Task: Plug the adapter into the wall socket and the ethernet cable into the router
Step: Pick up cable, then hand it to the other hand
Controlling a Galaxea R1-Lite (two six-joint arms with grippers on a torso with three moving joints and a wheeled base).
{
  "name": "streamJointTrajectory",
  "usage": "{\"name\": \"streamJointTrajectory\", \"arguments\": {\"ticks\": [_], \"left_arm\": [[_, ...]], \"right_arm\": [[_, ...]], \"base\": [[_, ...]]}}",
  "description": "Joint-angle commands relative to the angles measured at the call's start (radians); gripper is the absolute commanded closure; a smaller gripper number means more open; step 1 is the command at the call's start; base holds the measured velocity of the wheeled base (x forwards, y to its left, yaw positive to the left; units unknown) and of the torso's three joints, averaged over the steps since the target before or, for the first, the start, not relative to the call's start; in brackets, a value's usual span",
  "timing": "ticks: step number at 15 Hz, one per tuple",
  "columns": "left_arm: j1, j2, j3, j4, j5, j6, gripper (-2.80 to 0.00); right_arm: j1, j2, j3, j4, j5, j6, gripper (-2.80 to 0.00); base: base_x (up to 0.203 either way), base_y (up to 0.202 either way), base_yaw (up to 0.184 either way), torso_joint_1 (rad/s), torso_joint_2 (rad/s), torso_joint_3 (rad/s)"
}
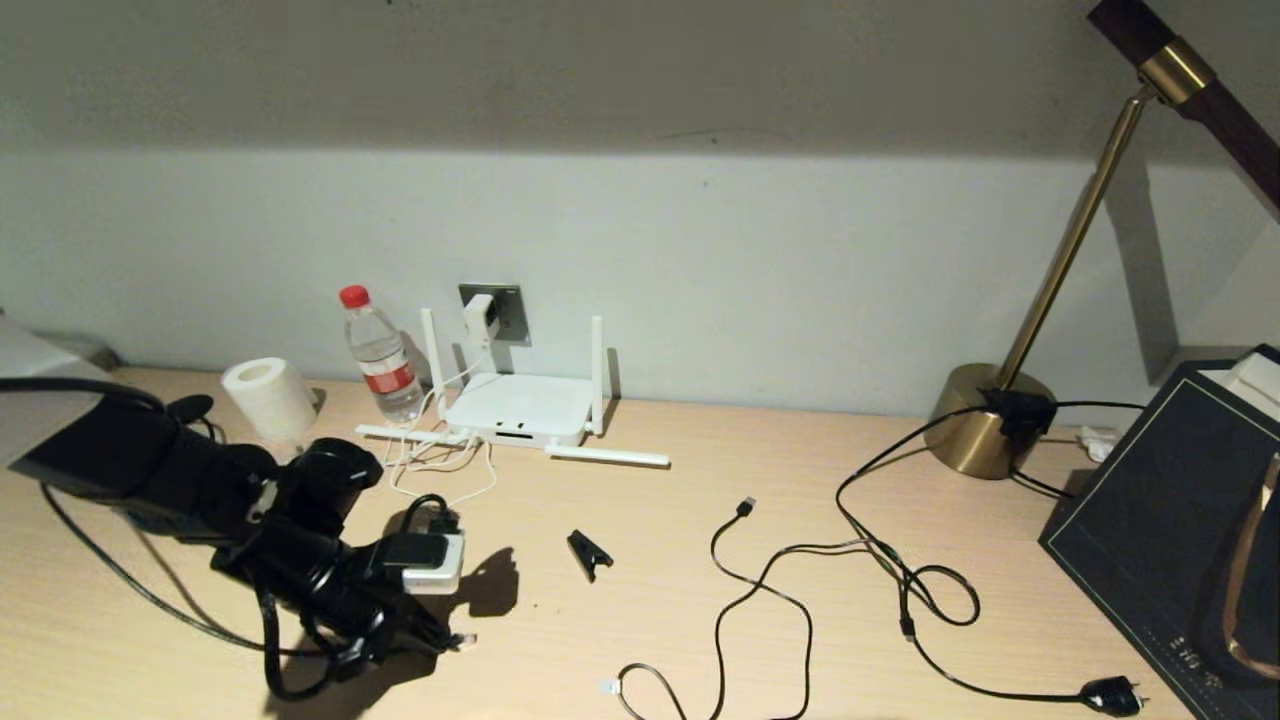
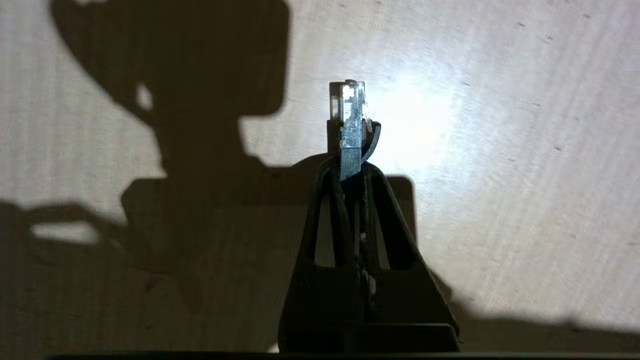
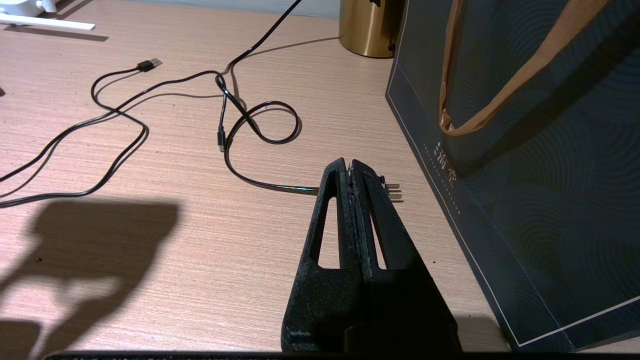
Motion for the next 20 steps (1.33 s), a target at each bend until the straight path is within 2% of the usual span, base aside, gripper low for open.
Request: {"name": "streamJointTrajectory", "arguments": {"ticks": [1, 6, 11, 12, 14, 17, 20], "left_arm": [[0.001, -0.061, 0.016, 0.005, -0.005, 0.009, 0.0], [-0.001, -0.203, 0.031, 0.012, -0.006, 0.012, 0.0], [-0.096, -0.317, -0.128, 0.002, 0.0, 0.008, 0.0], [-0.126, -0.327, -0.173, -0.003, 0.018, 0.004, 0.0], [-0.171, -0.331, -0.271, -0.005, 0.046, -0.05, 0.0], [-0.206, -0.325, -0.406, -0.005, 0.114, -0.097, 0.0], [-0.235, -0.35, -0.373, -0.011, 0.135, -0.103, 0.0]], "right_arm": [[0.0, 0.002, 0.0, 0.001, 0.0, 0.0, 0.0], [0.0, 0.0, 0.0, 0.001, 0.0, 0.0, 0.0], [0.0, 0.002, 0.0, 0.001, 0.0, 0.0, 0.0], [0.0, 0.0, 0.002, 0.001, 0.001, -0.012, 0.0], [0.0, 0.001, 0.003, 0.001, 0.01, -0.075, 0.0], [0.0, 0.0, 0.003, 0.0, 0.01, -0.055, 0.0], [0.0, 0.0, 0.003, -0.001, 0.001, -0.045, 0.0]], "base": [[0.0, 0.0, 0.0, 0.0, 0.0, 0.0], [0.0, 0.0, 0.0, 0.0, 0.0, 0.0], [0.0, 0.0, 0.0, 0.0, 0.0, 0.0], [0.0, 0.0, 0.0, 0.0, 0.0, 0.0], [0.0, 0.0, 0.0, 0.0, 0.0, 0.0], [0.0, 0.0, 0.0, 0.0, 0.0, 0.0], [0.0, 0.0, 0.0, 0.0, 0.0, 0.0]]}}
